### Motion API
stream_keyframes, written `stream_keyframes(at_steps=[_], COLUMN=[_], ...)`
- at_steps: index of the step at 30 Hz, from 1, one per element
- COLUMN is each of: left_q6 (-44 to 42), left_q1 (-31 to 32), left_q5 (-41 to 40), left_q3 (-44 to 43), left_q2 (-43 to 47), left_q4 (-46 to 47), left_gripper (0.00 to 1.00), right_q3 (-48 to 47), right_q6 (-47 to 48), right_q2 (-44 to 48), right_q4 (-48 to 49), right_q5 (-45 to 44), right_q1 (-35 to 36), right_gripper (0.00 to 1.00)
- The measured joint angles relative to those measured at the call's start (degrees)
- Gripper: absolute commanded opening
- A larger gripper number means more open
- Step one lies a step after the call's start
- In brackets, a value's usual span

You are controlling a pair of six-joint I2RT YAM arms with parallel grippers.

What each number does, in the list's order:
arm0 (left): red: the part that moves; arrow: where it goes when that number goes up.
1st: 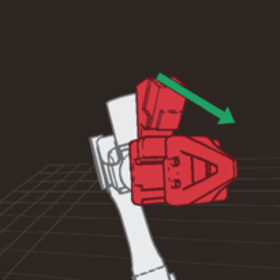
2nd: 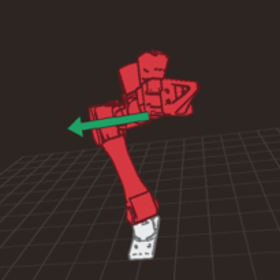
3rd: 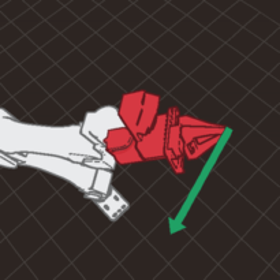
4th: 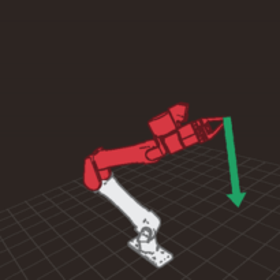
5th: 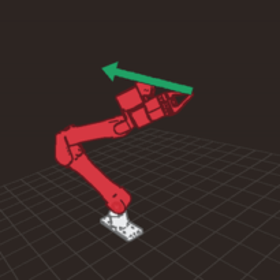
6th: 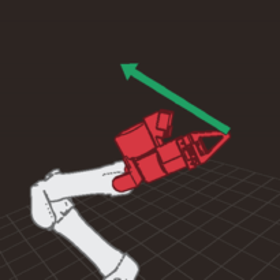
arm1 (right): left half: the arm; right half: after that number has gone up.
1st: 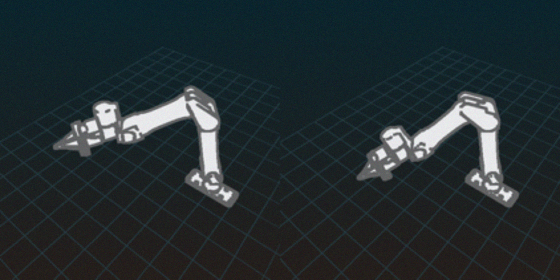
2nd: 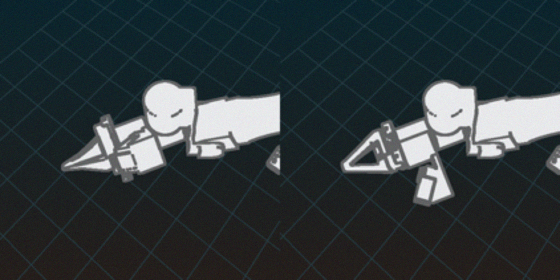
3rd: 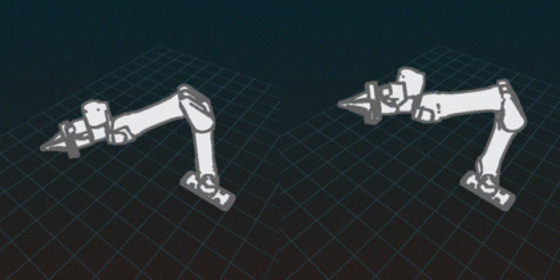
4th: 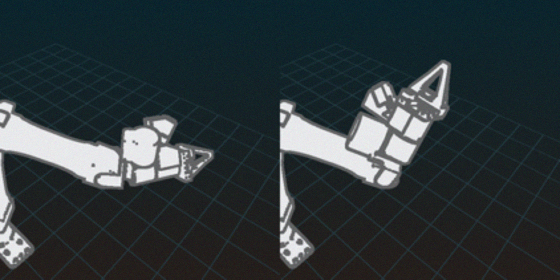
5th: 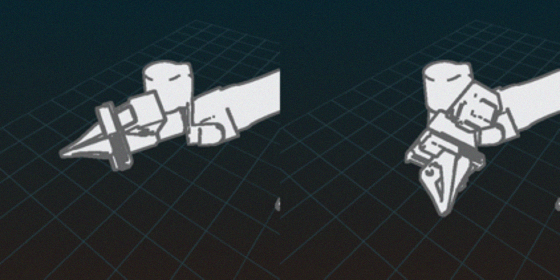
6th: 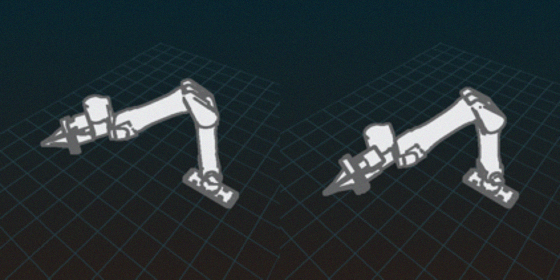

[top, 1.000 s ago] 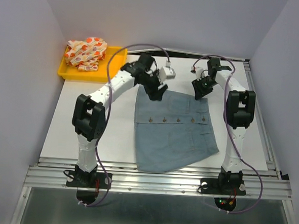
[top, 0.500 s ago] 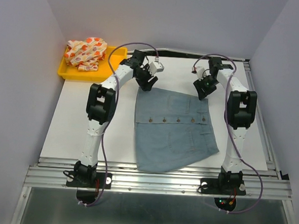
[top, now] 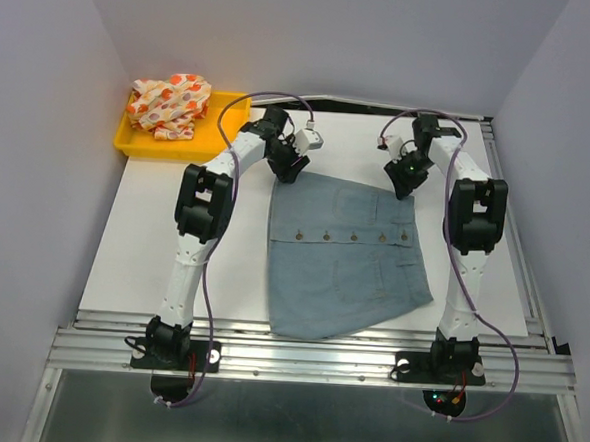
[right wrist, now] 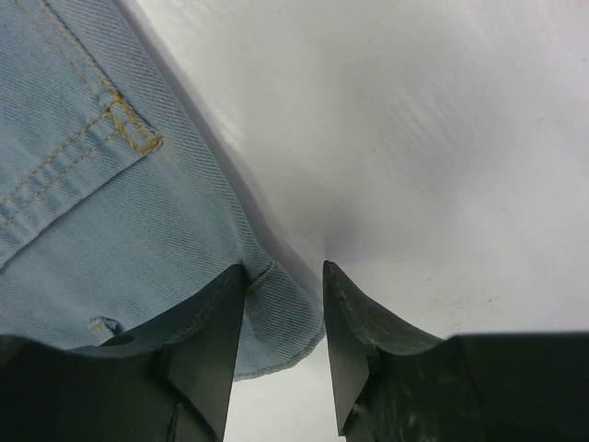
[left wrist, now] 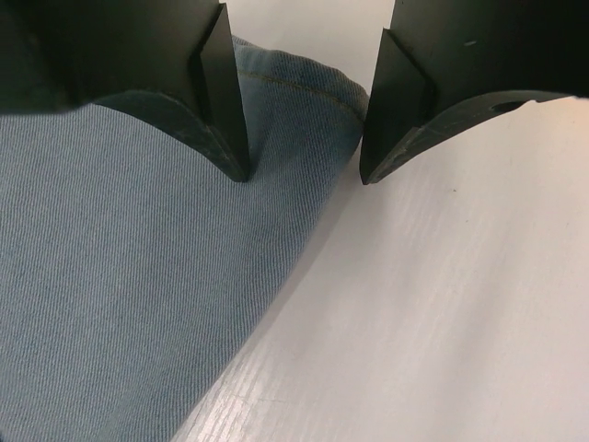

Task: Fold and stack the skirts
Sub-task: Fold the skirt

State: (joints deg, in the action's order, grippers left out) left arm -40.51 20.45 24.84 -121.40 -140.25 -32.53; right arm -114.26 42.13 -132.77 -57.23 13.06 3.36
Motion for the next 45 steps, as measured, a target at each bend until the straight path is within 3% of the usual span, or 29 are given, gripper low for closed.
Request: stream_keyframes(at_steps=[3,11,21,45], left_q6=[0.0,-0.1,-0.7,-1.2], left_q1=[-0.1,-0.5,-1.2,-1.4], left_q5=[0.1,0.4,0.3,-0.1], left_q3=[0.0,0.0,-0.2,-0.6], left_q2=[0.0,-0.1,-0.1,-0.2], left_q4=[0.0,-0.2,-0.5,-1.1], left_gripper=[0.56,0.57,0.67,0.69], right_q3=[-0.2,-4.2,-8.3,-13.4], right_q6=[1.0,2.0,2.0,-0.6], right_q2=[0.0,-0.1,-2.2,-5.4], right_q4=[-1.3,-6.3,-9.9,-11.5], right_q5=[0.3,2.2,5.4,13.5], right_q1=[0.0,-1.3,-6.0,-6.7], right_gripper=[0.47,0.55,0.54,0.52])
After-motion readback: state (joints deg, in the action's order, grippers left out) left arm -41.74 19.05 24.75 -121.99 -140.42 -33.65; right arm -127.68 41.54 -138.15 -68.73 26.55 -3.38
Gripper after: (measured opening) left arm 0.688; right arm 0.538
